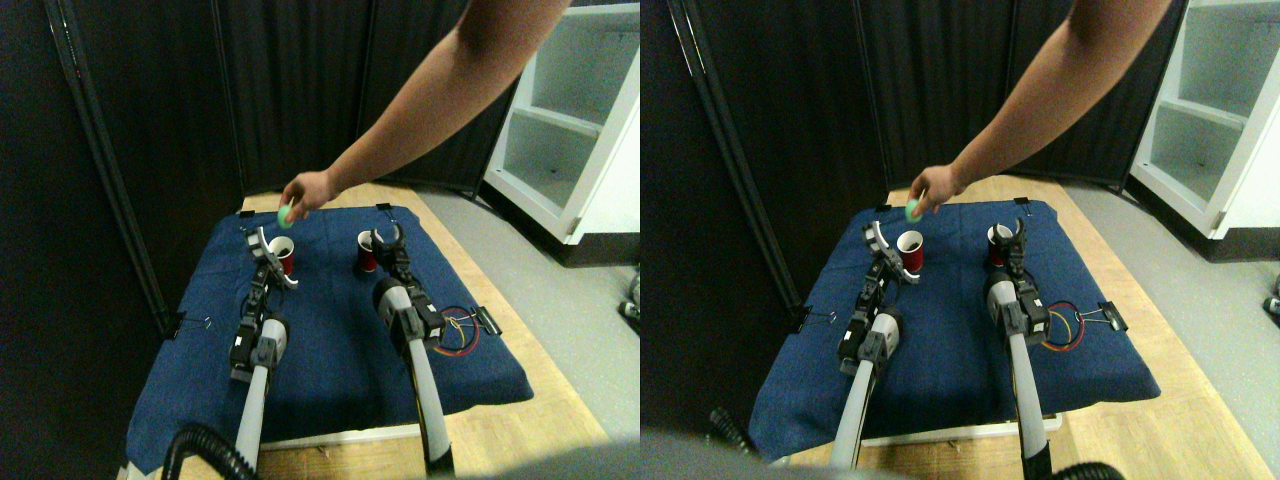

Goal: Pour (bimanual)

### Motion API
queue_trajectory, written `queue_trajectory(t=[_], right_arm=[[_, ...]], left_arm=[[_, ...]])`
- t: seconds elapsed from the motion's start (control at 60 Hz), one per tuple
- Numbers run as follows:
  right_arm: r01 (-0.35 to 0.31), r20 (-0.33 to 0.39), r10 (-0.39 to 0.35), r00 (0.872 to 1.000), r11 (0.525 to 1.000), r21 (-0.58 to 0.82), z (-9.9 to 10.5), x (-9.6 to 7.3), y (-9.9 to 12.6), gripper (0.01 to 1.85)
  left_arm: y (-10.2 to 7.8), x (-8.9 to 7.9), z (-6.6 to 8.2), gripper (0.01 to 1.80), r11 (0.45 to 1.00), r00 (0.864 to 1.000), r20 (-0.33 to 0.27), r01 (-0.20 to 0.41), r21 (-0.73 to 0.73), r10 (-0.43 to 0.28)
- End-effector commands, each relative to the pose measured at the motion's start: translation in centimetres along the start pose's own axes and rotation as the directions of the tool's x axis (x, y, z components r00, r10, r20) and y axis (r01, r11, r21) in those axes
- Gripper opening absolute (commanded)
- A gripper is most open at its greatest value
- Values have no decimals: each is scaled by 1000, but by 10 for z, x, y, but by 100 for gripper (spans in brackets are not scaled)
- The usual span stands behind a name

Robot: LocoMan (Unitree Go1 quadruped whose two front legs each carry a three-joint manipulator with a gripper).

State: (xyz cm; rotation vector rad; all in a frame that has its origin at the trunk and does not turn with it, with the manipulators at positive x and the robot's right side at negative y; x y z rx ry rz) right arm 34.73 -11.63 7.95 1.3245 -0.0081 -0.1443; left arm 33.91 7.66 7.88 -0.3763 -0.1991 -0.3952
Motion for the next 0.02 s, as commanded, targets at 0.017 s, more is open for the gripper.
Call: queue_trajectory(t=[0.017], right_arm=[[-50, 15, 50, 999, 998, 32, 2, -3, 11, 33]], left_arm=[[-4, 2, -1, 108, 997, 994, 90, 55, 58, -60]])
